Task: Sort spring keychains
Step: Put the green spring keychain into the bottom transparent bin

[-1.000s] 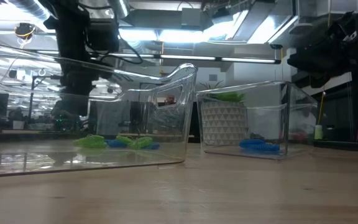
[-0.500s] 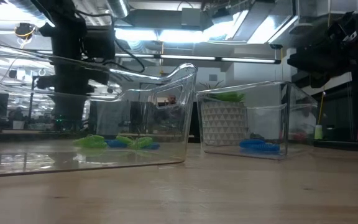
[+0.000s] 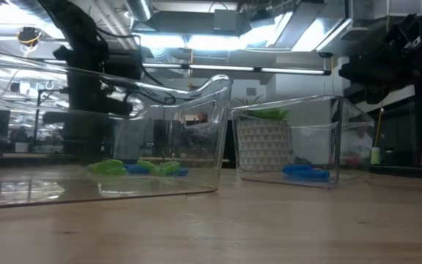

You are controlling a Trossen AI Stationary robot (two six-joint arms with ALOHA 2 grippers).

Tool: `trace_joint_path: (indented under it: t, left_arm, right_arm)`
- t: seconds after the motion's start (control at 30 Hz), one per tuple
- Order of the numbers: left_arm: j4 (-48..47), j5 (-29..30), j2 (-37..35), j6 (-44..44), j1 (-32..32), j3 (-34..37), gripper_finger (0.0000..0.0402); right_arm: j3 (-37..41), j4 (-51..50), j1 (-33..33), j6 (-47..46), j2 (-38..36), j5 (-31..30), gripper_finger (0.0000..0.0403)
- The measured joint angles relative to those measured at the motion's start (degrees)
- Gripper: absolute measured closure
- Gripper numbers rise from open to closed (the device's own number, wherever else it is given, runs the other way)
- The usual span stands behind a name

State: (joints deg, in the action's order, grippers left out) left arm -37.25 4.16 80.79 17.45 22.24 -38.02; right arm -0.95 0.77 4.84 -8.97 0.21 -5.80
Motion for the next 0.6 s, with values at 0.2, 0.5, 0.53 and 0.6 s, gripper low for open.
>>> trace_joint_path:
  t: [0.2,0.5,0.53,0.6]
  left_arm:
    - [2.79,-0.38,4.99,-0.13,0.0,-0.28,0.0205]
    - [2.33,-2.61,5.67,-0.15,0.02,-0.24,0.0254]
    - [2.31,-2.82,5.67,-0.17,0.04,-0.22,0.0265]
    - [2.21,-3.0,5.67,-0.17,0.0,-0.18,0.0288]
  right_arm:
    - [0.0,0.01,0.0,0.0,0.0,0.02,0.0336]
    - [0.0,0.01,0.0,0.02,0.0,0.0,0.0336]
    - [0.0,0.01,0.0,0.1,0.0,0.0,0.0336]
    - [0.0,0.01,0.0,0.22,0.0,0.0,0.0336]
